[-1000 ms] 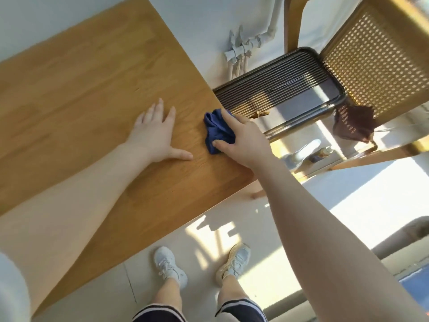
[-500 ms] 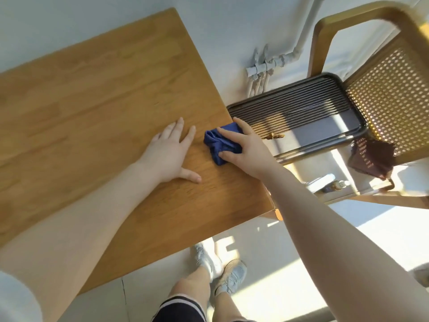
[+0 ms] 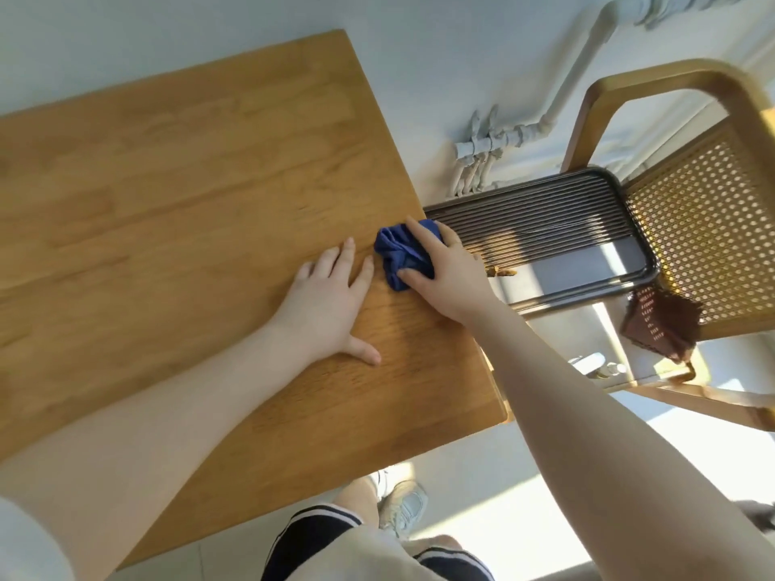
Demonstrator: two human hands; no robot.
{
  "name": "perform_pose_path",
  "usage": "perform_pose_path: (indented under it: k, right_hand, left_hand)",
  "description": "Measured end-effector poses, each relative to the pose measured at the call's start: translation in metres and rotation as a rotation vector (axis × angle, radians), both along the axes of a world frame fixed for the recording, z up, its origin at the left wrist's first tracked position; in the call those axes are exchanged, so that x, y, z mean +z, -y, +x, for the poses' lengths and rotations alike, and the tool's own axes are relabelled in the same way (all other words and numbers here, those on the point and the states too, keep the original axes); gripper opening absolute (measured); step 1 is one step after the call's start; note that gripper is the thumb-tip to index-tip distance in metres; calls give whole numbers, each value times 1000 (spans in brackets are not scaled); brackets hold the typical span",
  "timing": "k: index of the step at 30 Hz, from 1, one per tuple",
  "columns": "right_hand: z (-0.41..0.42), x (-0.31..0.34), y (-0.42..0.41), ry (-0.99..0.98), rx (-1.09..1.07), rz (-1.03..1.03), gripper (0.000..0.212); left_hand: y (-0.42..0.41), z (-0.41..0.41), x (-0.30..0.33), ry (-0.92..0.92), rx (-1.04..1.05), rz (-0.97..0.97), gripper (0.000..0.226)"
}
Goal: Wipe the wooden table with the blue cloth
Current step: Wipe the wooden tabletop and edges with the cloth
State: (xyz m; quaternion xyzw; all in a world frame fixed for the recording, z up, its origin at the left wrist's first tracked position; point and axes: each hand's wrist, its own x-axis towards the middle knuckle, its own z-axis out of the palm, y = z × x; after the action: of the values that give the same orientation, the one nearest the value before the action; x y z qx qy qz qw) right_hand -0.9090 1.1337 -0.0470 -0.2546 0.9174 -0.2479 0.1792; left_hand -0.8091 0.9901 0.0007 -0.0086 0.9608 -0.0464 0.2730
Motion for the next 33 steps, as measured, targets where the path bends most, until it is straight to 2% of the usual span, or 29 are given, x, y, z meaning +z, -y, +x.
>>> perform_pose_path:
  k: [2, 4, 7, 15, 21, 24, 29, 33]
  right_hand:
    - [9, -1, -11, -85, 28, 87, 67]
    - [29, -1, -27, -151, 71, 62, 68]
    - [33, 0, -31, -91, 95, 58, 66]
    - [-41, 4, 36, -18, 105, 58, 59]
    - [6, 4, -15, -72, 229, 88, 61]
    - [-4, 2, -2, -95, 220, 117, 64]
    - [-60, 2, 48, -78, 199, 49, 73]
    - [-51, -4, 37, -52, 177, -59, 57]
  left_hand:
    - [0, 1, 1, 0, 3, 9, 128]
    - [0, 2, 2, 1, 6, 17, 128]
    - [1, 0, 3, 6, 18, 30, 127]
    - [-3, 0, 3, 43, 131, 62, 129]
    - [-10, -2, 9, 81, 243, 92, 127]
    - [-11, -4, 9, 73, 290, 100, 128]
    - [-18, -2, 10, 88, 314, 56, 127]
    - [-24, -5, 13, 121, 342, 58, 123]
